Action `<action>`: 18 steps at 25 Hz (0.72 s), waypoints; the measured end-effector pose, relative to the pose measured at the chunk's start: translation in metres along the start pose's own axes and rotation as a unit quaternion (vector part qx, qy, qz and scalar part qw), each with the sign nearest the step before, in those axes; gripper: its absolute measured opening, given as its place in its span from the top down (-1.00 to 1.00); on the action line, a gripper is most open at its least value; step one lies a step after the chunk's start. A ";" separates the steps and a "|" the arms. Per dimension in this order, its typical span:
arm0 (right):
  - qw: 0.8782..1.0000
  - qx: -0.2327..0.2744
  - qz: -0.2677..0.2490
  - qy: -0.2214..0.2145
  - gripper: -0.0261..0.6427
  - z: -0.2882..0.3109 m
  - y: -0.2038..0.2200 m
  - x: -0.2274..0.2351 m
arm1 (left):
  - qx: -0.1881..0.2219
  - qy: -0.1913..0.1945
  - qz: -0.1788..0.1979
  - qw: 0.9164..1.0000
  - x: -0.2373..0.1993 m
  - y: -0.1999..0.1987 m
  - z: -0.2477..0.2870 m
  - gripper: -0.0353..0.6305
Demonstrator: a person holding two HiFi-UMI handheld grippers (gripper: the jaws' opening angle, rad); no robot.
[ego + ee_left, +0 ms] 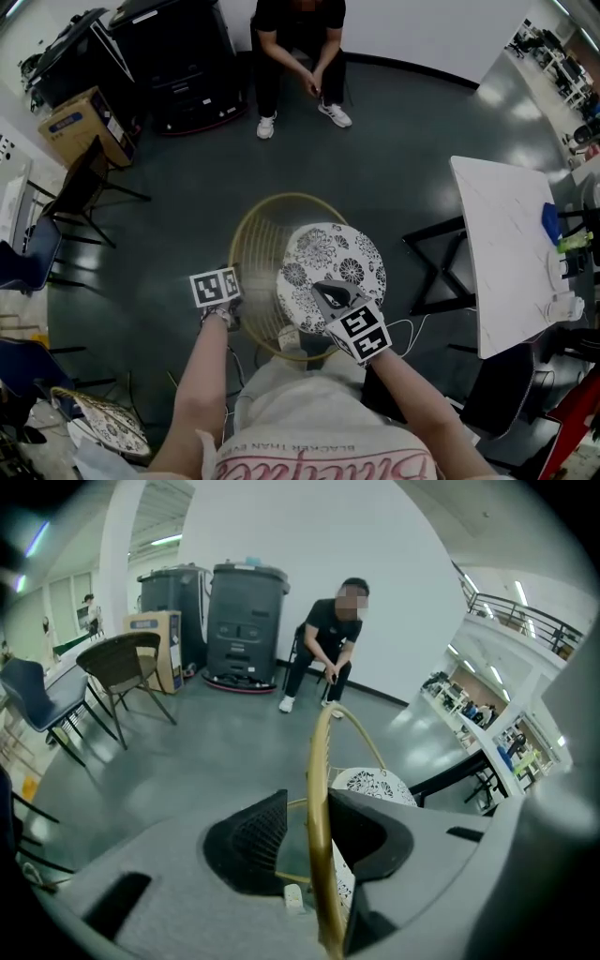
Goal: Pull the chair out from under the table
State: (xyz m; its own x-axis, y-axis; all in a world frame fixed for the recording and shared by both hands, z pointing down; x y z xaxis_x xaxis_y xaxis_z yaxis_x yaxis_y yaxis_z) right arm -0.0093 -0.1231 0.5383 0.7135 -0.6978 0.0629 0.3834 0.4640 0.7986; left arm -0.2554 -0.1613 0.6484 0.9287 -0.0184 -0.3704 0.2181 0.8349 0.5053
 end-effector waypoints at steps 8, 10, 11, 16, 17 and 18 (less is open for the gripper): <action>1.000 0.008 -0.020 -0.010 0.90 -0.010 -0.007 0.000 | 0.070 -0.007 0.033 0.997 0.013 -0.020 -0.046 0.44; 0.999 0.014 -0.026 -0.012 0.90 -0.013 -0.011 -0.002 | 0.101 -0.007 0.040 0.994 0.022 -0.024 -0.063 0.44; 0.999 0.018 -0.029 -0.013 0.90 -0.015 -0.013 -0.002 | 0.117 -0.006 0.044 0.992 0.027 -0.026 -0.072 0.44; 0.998 0.038 -0.046 -0.016 0.90 -0.028 -0.020 -0.001 | 0.177 0.004 0.100 0.979 0.075 -0.035 -0.107 0.51; 0.998 0.041 -0.051 -0.017 0.90 -0.029 -0.022 -0.002 | 0.185 0.008 0.114 0.976 0.085 -0.036 -0.112 0.58; 0.997 0.044 -0.054 -0.018 0.90 -0.031 -0.024 -0.003 | 0.192 0.015 0.127 0.973 0.095 -0.036 -0.117 0.63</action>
State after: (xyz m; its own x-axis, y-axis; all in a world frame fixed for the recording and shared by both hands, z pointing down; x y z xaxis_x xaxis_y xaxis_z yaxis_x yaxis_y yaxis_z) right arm -0.0024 -0.1154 0.5005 0.6487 -0.7610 -0.0070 0.4031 0.3358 0.8513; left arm -0.2096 -0.1293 0.5039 0.9596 0.1817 -0.2149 0.0839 0.5441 0.8348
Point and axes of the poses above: the fingertips, and each gripper's own axes: z forward along the fingers, x to its right, y out of its underside, the point moved 4 cm from there along -z, backward along the fingers, and after that the axes turned 8 degrees about y, right-handed, at the moved point
